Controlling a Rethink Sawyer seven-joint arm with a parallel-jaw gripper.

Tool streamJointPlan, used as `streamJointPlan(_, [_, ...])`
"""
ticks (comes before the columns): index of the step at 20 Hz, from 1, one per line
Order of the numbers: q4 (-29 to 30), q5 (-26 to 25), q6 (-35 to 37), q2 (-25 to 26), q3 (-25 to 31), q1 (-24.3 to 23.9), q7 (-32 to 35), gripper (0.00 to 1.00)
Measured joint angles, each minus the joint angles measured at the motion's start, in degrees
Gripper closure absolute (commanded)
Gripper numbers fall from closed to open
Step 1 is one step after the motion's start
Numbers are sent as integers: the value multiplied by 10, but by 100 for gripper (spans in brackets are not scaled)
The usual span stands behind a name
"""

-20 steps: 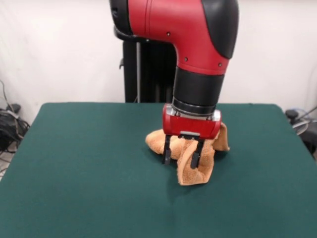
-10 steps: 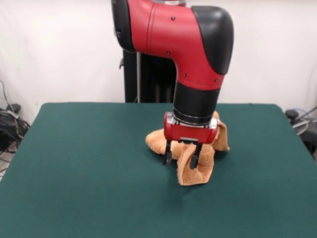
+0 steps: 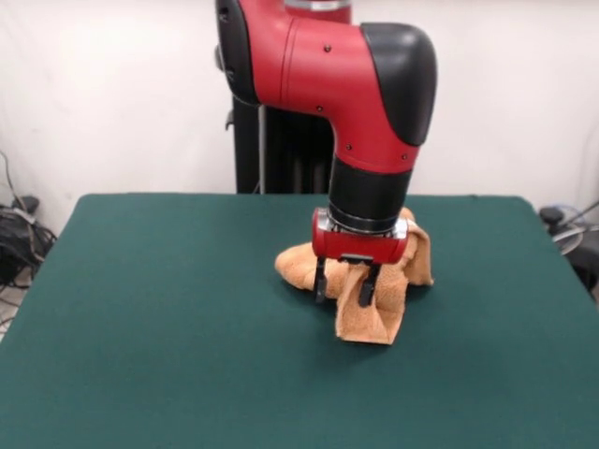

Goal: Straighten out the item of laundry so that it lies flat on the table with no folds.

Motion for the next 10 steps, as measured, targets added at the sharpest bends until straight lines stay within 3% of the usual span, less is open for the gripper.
streamJointPlan(10, [5,0,-37,0,0,-3,0,0])
